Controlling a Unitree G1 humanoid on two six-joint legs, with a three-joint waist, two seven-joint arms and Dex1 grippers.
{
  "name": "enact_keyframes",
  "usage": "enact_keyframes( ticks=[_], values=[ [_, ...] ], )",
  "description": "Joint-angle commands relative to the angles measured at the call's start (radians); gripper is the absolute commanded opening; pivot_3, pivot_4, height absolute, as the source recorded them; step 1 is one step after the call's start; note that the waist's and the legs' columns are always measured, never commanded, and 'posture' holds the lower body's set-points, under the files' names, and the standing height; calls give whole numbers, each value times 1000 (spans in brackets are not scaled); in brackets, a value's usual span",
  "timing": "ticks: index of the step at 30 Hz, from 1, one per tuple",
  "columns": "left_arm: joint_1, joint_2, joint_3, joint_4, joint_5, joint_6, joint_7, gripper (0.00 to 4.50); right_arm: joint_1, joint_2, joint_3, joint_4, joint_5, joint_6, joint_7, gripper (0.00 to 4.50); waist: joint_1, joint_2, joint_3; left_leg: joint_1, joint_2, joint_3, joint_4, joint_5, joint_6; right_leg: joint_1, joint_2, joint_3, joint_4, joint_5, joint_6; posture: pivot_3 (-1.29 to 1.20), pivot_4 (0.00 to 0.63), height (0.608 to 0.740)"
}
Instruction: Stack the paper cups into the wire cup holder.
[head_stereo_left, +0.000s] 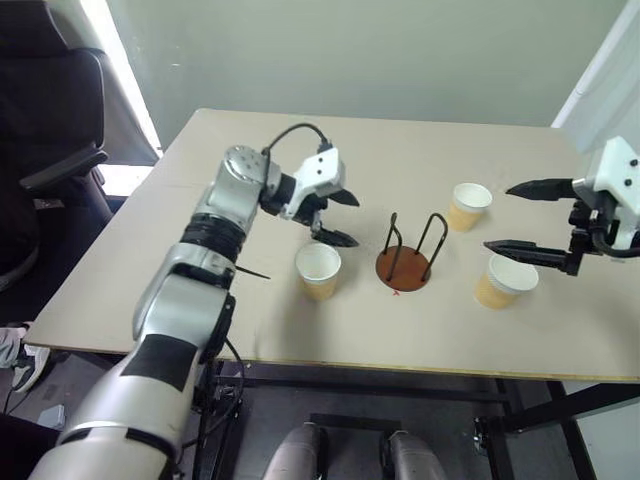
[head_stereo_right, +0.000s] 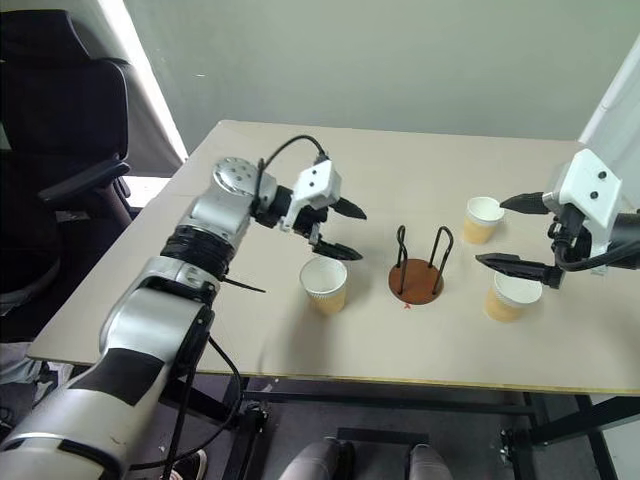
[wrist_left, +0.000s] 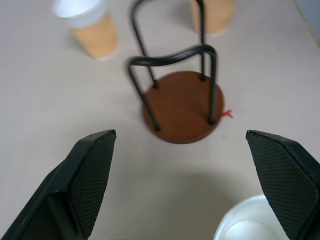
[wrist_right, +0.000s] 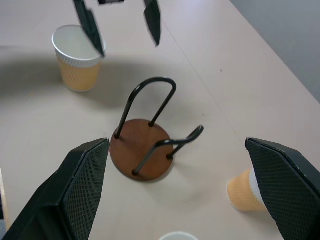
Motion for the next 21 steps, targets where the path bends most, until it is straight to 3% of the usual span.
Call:
enact_keyframes(
  ticks=[1, 6, 11, 14, 21],
  values=[
    [-41, 20, 57, -20, -41, 24, 16, 4500, -40, 4, 12, 5, -23, -34, -5, 4469, -1, 0, 0, 0, 0, 0, 0, 0, 0, 0, 0, 0, 0, 0, 0, 0, 150, 740],
    [-29, 70, 100, -82, -81, 89, -12, 4500, -139, 42, 109, 73, -96, -95, -10, 4469, -6, 0, 0, 0, 0, 0, 0, 0, 0, -1, 0, 0, 0, 0, -1, 0, 150, 740],
    [14, 123, 130, -161, -126, 192, -30, 4500, -351, 153, 312, 314, -304, -250, 1, 4469, -19, 0, 0, 1, 1, 0, -1, 4, 7, -2, 0, -1, 0, 2, -3, 0, 150, 740],
    [44, 138, 150, -227, -164, 270, -28, 4500, -437, 212, 391, 470, -414, -352, 8, 4469, -21, 0, 0, 1, 1, -1, -1, 9, 14, -2, 1, -2, 1, 8, -13, 0, 150, 740],
    [122, 187, 167, -340, -201, 356, 8, 4500, -588, 337, 506, 806, -620, -569, -9, 4469, -22, 0, 0, -1, 1, -2, -2, 9, 13, -4, 0, -3, 0, 8, -17, 0, 150, 740]
  ],
)
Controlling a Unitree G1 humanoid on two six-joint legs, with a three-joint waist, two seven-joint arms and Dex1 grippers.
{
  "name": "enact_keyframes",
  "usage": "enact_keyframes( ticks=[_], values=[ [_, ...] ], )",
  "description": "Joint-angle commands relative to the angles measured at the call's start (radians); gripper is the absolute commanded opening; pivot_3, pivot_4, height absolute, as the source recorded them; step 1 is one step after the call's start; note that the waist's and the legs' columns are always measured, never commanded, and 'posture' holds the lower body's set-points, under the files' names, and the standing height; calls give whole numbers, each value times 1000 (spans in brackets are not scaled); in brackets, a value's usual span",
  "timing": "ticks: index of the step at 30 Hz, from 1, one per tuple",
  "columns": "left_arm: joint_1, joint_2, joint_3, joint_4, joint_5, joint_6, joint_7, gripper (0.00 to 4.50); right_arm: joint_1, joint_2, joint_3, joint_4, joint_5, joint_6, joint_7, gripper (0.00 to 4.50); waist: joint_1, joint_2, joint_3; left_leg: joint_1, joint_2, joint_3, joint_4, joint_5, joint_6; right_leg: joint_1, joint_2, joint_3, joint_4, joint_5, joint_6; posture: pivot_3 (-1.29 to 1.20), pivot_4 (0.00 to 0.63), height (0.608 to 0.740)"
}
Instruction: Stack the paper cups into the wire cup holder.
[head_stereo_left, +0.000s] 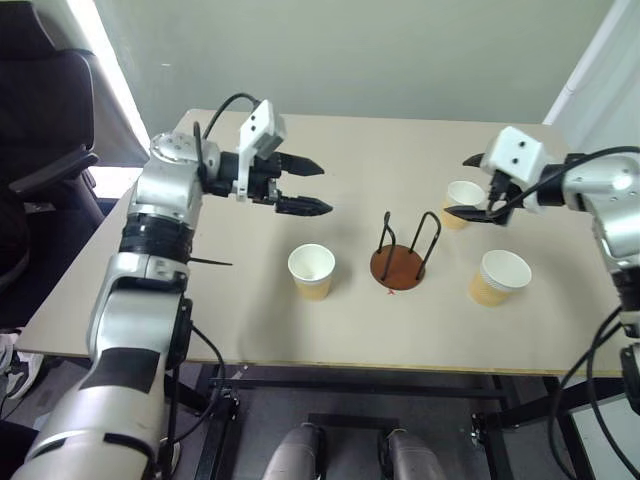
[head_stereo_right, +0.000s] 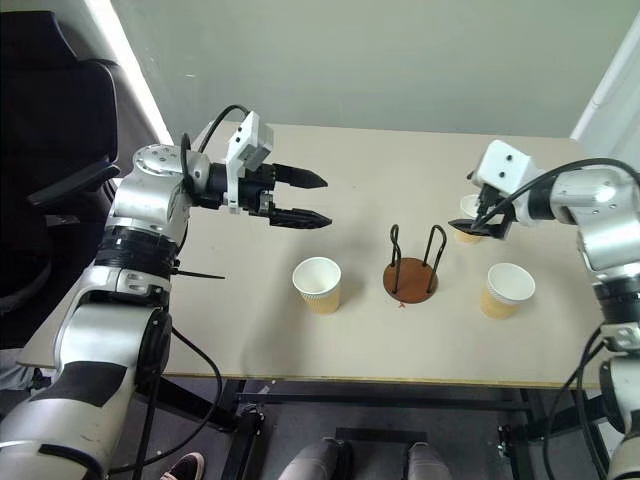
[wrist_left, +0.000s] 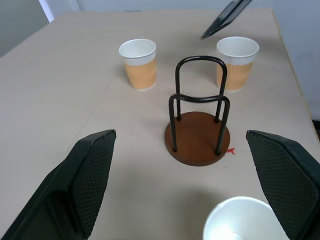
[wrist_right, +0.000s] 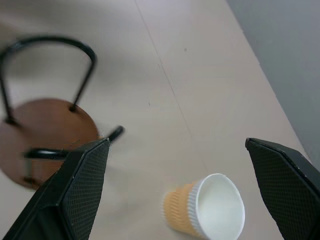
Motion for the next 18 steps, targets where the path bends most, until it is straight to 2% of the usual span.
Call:
enact_keyframes(
  ticks=[1, 11, 18],
  values=[
    [0, 31, 32, -66, -27, 27, 25, 4500, -75, 34, 27, 143, -97, -113, -21, 4469, -1, 0, 0, 0, 0, 0, 0, 0, 0, -1, 0, 0, 0, 0, -1, 0, 150, 740],
    [32, 50, 21, -114, -41, 39, 50, 4500, -208, 104, 86, 539, -293, -301, -119, 4469, -1, 0, 0, 0, 0, -1, -3, -3, -5, -2, 0, -2, 1, -1, -5, 0, 150, 740],
    [38, 46, 13, -123, -46, 36, 60, 4500, -251, 140, 95, 674, -365, -370, -152, 4469, -2, 0, 0, 0, 1, -1, -4, -9, -15, -2, 0, -3, 1, -1, -7, 0, 150, 740]
  ],
)
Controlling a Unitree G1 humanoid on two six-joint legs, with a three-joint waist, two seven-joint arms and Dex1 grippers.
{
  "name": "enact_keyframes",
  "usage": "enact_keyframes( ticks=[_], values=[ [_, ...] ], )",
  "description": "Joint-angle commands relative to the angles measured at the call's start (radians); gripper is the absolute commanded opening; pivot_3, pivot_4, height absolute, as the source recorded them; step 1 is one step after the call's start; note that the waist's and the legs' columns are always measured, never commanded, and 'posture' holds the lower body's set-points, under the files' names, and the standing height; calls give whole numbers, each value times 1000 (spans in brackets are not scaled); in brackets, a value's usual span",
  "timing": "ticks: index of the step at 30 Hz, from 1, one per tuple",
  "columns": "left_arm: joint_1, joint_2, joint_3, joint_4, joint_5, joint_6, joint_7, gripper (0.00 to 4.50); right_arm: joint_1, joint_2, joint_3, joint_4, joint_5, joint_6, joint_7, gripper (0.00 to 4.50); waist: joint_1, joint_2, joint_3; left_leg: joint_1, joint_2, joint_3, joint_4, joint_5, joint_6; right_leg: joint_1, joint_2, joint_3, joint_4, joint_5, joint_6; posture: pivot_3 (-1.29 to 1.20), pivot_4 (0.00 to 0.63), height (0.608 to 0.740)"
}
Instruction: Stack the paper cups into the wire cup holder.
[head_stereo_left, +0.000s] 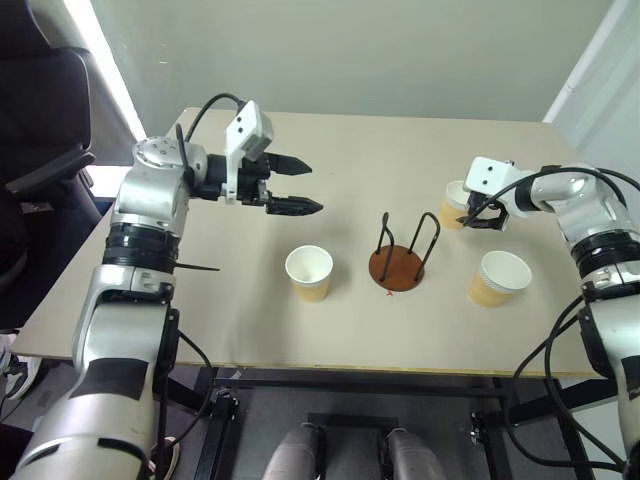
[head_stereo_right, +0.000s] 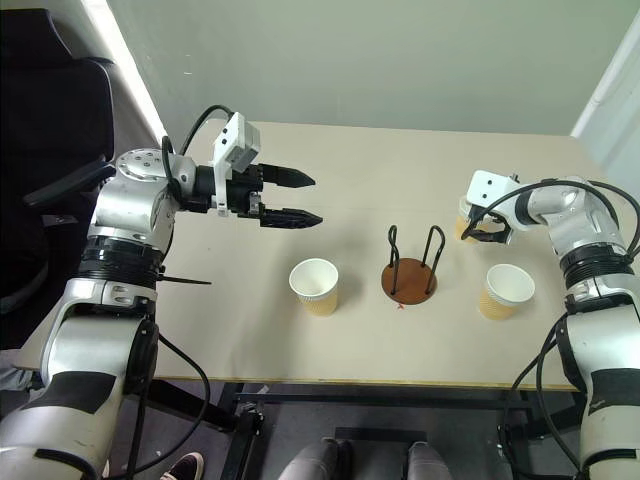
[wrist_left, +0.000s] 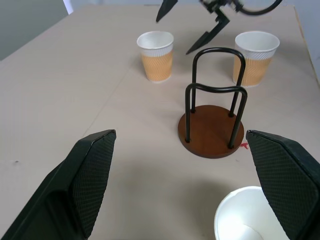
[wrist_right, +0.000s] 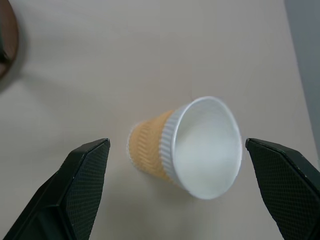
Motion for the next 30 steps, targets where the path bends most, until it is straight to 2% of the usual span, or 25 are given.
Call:
enact_keyframes(
  ticks=[1, 14, 18, 27, 28, 30],
  values=[
    [-1, 4, 10, -35, -14, -2, 6, 4500, -50, 8, 1, 40, -34, -39, -35, 4469, 0, 0, 0, 0, 0, 0, 0, 0, 0, 0, 0, 0, 0, 0, 0, 0, 150, 740],
    [11, 0, 4, -47, -15, -6, 18, 4500, -92, 71, 24, 170, -130, -63, -140, 4469, -1, 0, 0, 0, 0, 0, 0, -1, -3, 0, 0, 0, 0, 1, -2, 0, 150, 740],
    [14, 0, 3, -49, -14, -8, 19, 4500, -96, 80, 19, 180, -134, -63, -140, 3604, -1, 0, 0, 0, 0, 0, 0, -2, -3, 0, 0, 0, 0, 1, -2, 0, 150, 740],
    [13, -3, -2, -36, -11, -22, 24, 4500, -93, 81, 10, 171, -132, -62, -126, 278, -1, 0, 0, 0, 0, 0, 0, -2, -3, 0, 0, -1, 0, 0, -3, 0, 150, 740],
    [12, -3, -2, -35, -11, -23, 24, 4500, -92, 79, 9, 169, -130, -63, -122, 25, -1, 0, 0, 0, 0, 0, 0, -2, -3, 0, 0, -1, 0, 0, -3, 0, 150, 740],
    [12, -3, -1, -33, -11, -25, 24, 4500, -91, 74, 1, 161, -121, -64, -107, 25, -1, 0, 0, 0, 0, 0, -1, -2, -4, 0, 0, -1, 0, 0, -3, 0, 150, 740]
  ],
)
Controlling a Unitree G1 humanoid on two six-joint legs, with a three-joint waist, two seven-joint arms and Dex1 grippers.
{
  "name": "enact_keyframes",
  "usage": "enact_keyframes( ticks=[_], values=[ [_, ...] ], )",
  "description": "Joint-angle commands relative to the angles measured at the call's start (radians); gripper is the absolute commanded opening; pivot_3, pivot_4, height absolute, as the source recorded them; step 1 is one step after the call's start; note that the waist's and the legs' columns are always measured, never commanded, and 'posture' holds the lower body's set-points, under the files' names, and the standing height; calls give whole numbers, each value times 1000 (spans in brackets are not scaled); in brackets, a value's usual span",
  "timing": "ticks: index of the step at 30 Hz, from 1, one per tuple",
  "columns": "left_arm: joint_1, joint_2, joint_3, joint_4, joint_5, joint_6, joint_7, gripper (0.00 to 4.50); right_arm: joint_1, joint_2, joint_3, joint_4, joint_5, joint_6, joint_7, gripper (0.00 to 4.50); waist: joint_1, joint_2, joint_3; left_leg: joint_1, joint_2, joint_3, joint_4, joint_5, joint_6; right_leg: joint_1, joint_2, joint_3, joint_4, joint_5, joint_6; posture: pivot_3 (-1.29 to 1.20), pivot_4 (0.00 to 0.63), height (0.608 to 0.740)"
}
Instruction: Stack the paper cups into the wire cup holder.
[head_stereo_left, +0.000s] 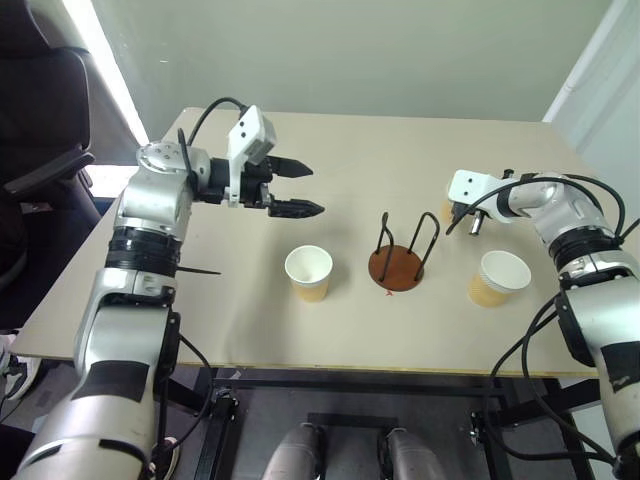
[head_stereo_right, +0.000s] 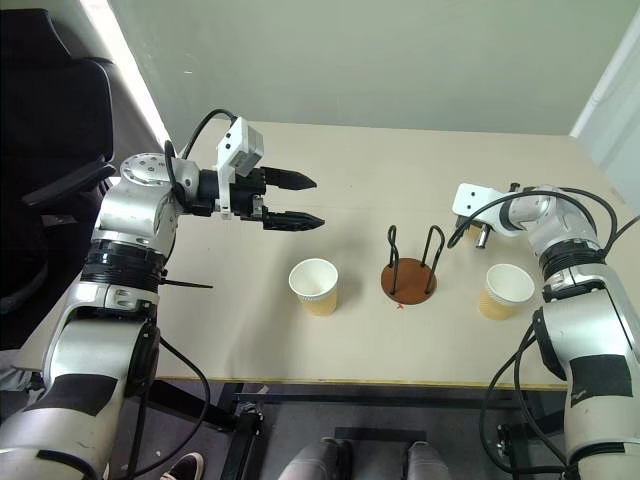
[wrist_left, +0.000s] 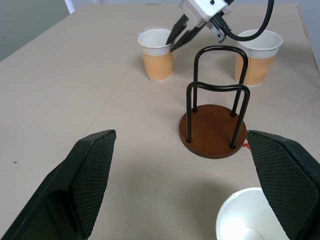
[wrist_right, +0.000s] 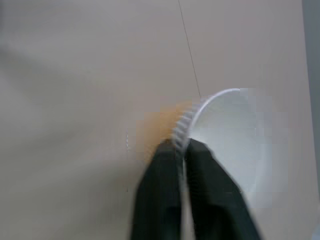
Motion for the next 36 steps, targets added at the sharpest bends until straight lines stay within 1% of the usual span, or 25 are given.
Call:
enact_keyframes(
  ticks=[1, 7, 12, 13, 16, 18, 21, 23, 26, 30, 36],
  values=[
    [-6, 1, 7, -23, -7, -16, 2, 4500, -20, -18, -26, -29, 20, -13, 21, 25, 0, 0, 0, 0, 0, 0, 0, 0, 0, 0, 0, 0, 0, 0, 0, 0, 150, 740],
    [-12, -3, 8, -9, -6, -23, 2, 4500, -6, -30, -37, -56, 38, -12, 50, 25, 0, 0, 0, 0, 0, 0, 0, 0, 0, 0, 0, 0, 0, 0, 0, 0, 150, 740],
    [-15, 1, 10, -2, -7, -27, -2, 4500, 23, -63, -67, -167, 83, -8, 112, 25, 0, 0, 0, 0, 0, 0, 0, 0, 0, 0, 0, 0, 0, 0, -1, 0, 150, 740],
    [-13, 4, 10, -2, -7, -25, -4, 4500, 36, -75, -83, -217, 103, 6, 137, 25, 0, 0, 0, 0, 0, 0, 0, 0, 0, 0, 0, 0, 0, 0, -1, 0, 150, 740],
    [-8, 18, 9, -3, -6, -24, -18, 4500, 115, -129, -150, -504, 204, 111, 257, 25, 0, 0, 0, 0, 0, 0, -1, 0, 0, 0, 0, 0, 0, -1, -1, 0, 150, 740],
    [-9, 21, 10, 0, -8, -23, -22, 4500, 164, -154, -181, -660, 245, 188, 301, 25, -1, 0, 0, -1, 0, 0, -1, 0, 0, 0, 0, -1, -1, -2, -2, 0, 150, 740],
    [-21, 17, 24, -1, -34, -6, -46, 4500, 239, -208, -243, -978, 337, 373, 386, 25, -1, 0, 0, -1, 0, 0, -1, 0, 0, 0, 0, -1, 0, -3, -3, 0, 150, 740],
    [-26, 15, 29, -4, -49, 6, -61, 4500, 266, -229, -266, -1112, 376, 464, 411, 25, -1, 0, 0, -1, 0, 0, -1, 0, 0, 0, 0, -1, 0, -5, -3, 0, 150, 740],
    [-54, 7, 50, -10, -108, 80, -99, 4500, 279, -256, -299, -1331, 472, 639, 453, 25, -3, 0, 0, 0, 0, 0, -1, 1, 0, 0, 0, -1, 0, -8, -3, 0, 150, 740],
    [-80, 0, 51, 4, -129, 105, -114, 4500, 276, -283, -299, -1470, 539, 770, 463, 25, -2, 0, 0, 0, 0, -1, -1, 2, -1, 1, 1, -1, 0, -8, -3, 0, 150, 740],
    [-83, -12, 29, 29, -111, 65, -118, 4500, 275, -303, -265, -1535, 577, 824, 462, 25, -2, 0, 0, 1, -1, 0, 0, 3, 0, 2, 1, 1, 1, -8, -3, 0, 150, 740]
  ],
)
